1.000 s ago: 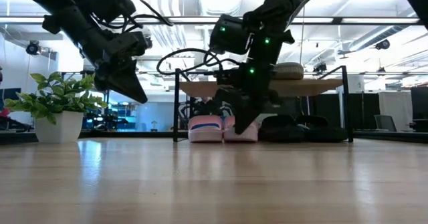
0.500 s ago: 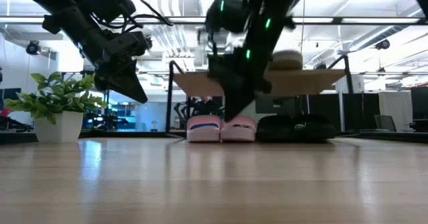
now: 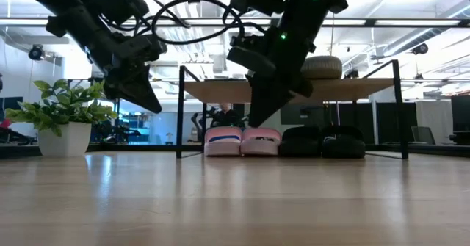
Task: Pick and place slides into the shelf
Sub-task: Adjust the right black slipper
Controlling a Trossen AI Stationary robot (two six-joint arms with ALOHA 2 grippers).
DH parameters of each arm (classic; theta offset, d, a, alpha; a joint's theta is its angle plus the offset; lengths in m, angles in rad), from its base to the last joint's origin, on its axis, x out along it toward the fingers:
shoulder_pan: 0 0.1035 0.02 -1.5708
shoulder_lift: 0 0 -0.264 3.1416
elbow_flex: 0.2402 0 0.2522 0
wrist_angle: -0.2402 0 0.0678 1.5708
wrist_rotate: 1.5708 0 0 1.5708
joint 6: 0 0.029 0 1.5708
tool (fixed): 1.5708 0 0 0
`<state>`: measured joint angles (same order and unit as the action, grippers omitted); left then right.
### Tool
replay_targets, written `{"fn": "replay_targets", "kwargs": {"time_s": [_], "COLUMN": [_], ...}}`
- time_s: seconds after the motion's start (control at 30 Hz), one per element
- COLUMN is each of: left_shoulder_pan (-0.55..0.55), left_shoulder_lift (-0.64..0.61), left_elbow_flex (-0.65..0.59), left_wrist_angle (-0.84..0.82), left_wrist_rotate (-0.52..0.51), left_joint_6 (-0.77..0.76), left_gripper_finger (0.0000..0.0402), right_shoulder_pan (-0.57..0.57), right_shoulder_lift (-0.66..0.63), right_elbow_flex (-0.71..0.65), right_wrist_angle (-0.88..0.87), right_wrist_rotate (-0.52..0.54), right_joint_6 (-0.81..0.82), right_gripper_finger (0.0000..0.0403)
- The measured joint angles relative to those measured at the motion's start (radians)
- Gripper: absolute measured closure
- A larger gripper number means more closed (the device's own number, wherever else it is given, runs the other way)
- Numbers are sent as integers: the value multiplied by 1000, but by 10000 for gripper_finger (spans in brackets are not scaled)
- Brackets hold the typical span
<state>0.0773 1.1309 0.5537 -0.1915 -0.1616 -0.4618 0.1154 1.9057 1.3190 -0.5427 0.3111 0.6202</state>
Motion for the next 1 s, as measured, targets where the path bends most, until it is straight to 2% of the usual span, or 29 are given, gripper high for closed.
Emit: {"fn": "replay_targets", "kwargs": {"time_s": [0.2,0.4,0.57,0.8,1.0], "left_shoulder_pan": [-24,-37,-59,-70,-70], "left_shoulder_lift": [0,0,0,0,0], "left_elbow_flex": [0,0,-2,-3,-3], "left_wrist_angle": [5,-1,-8,-10,-9], "left_wrist_rotate": [1,0,0,-6,-30], "left_joint_6": [-2,-2,-2,-2,-2], "left_gripper_finger": [395,395,395,395,395], "right_shoulder_pan": [-9,-96,-152,-87,-10], "right_shoulder_lift": [1,1,-1,-5,-6], "right_elbow_flex": [-1,-15,-16,-7,17], "right_wrist_angle": [0,-1,1,2,7], "right_wrist_rotate": [43,53,10,-32,-33], "right_joint_6": [-5,-78,-76,-69,8], "right_gripper_finger": [390,390,390,390,390]}}
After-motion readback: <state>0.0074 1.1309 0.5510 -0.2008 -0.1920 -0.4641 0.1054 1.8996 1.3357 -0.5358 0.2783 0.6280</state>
